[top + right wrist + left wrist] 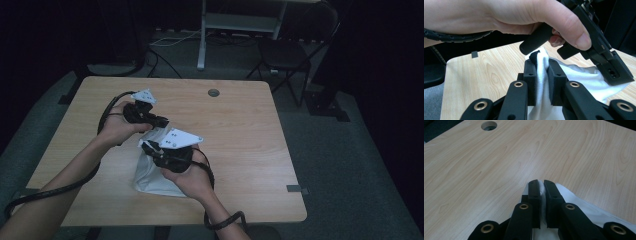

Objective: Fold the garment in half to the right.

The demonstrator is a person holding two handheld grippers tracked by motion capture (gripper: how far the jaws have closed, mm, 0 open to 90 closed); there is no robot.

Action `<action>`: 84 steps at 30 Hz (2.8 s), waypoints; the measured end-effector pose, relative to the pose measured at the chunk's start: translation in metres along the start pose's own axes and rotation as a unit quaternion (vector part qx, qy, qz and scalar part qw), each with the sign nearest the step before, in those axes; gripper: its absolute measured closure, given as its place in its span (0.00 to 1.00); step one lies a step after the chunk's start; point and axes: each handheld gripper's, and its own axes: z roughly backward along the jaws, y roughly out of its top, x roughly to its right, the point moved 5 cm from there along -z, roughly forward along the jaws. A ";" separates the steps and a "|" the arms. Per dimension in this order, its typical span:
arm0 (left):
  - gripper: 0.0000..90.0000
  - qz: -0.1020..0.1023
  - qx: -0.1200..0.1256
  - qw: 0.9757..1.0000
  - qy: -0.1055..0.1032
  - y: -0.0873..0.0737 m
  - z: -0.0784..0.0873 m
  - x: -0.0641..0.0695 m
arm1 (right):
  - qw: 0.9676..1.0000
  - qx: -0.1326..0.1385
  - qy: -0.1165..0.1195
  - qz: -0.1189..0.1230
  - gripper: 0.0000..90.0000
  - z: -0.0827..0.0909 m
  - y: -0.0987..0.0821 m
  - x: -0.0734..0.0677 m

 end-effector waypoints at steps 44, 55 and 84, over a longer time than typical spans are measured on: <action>0.94 0.002 0.009 1.000 -0.010 -0.002 -0.018 0.011 | 1.000 -0.009 -0.006 -0.020 0.88 0.008 -0.024 0.003; 0.94 0.004 0.008 1.000 -0.011 -0.004 -0.023 0.014 | 1.000 -0.012 -0.009 -0.022 0.88 0.012 -0.029 0.005; 0.94 0.008 0.007 1.000 -0.019 -0.007 -0.039 0.019 | 0.999 -0.023 -0.016 -0.023 0.88 0.018 -0.040 0.008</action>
